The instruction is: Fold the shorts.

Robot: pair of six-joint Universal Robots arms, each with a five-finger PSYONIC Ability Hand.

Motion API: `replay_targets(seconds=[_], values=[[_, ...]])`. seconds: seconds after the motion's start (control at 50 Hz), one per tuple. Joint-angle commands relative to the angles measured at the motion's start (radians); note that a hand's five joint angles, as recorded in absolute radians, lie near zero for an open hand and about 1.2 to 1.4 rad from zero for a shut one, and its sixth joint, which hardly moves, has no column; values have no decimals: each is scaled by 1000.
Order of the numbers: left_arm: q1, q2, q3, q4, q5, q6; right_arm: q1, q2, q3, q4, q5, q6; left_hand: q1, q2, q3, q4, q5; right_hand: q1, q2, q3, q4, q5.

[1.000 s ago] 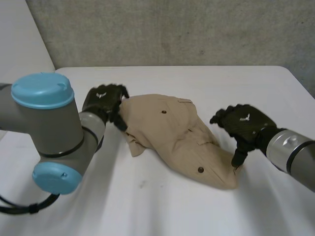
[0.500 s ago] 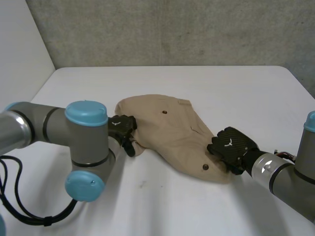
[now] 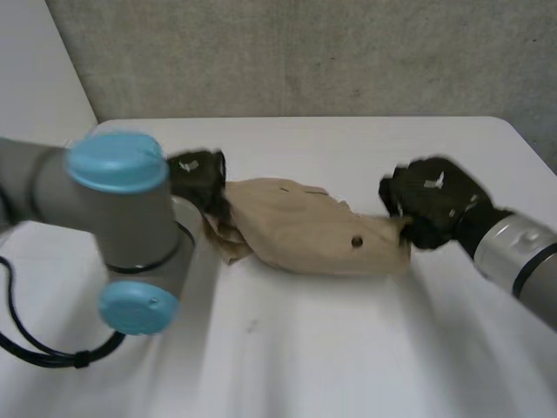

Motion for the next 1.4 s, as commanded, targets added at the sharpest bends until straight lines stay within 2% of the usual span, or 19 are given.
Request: replay_targets(seconds=[0.02,0.08,0.14,0.18,0.32,0.4,0.5,0.64,0.66,0.72,0.82,0.96,1.08,1.2,1.28,1.4], values=[[16,288,-57,-2,13,0,-3,-155,-121,57,30,220,300,209,210,202,253,456,226,212,210,262],[19,360,-62,-4,55,-2,-16,-199,-174,109,56,268,300,209,210,202,253,456,226,212,210,262],[43,380,-63,-1,148,-2,-17,-181,-187,149,64,268,300,209,210,202,253,456,226,212,210,262],[57,368,-60,1,170,-3,-10,-148,-184,149,64,268,300,209,210,202,253,456,226,212,210,262],[82,74,18,4,184,23,70,106,-215,154,82,219,300,209,210,202,253,456,226,212,210,262],[92,-83,104,22,188,76,98,227,-250,151,125,206,300,209,210,202,253,456,226,212,210,262],[140,-276,246,193,179,196,127,360,-304,106,215,235,300,209,210,202,253,456,226,212,210,262],[148,-325,316,392,171,268,181,419,-304,-44,326,323,300,209,210,202,253,456,226,212,210,262],[146,-325,310,424,174,268,194,429,-301,-73,355,331,4,-87,-86,-94,-43,456,226,212,210,262],[134,-319,290,444,174,271,220,445,-299,-105,389,337,-479,-570,-569,-577,-527,456,226,212,210,262],[99,-257,154,441,176,273,248,471,-299,-145,429,341,-826,-917,-916,-924,-873,456,226,212,210,262],[74,-60,-78,392,167,267,254,500,-304,-164,433,341,-836,-927,-926,-934,-883,456,226,212,210,262],[50,158,-287,160,98,221,254,506,-307,-164,433,341,-824,-915,-914,-922,-871,456,226,212,210,262],[-35,329,-445,-8,-17,6,256,505,-307,-164,432,337,-824,-915,-914,-922,-871,456,226,212,210,262],[-81,380,-534,-33,-51,-81,256,503,-307,-162,432,335,-754,-845,-844,-852,-801,456,226,212,210,262],[-147,354,-580,-7,-59,-95,256,499,-302,-162,430,335,-704,-794,-794,-802,-751,456,226,212,210,262]])
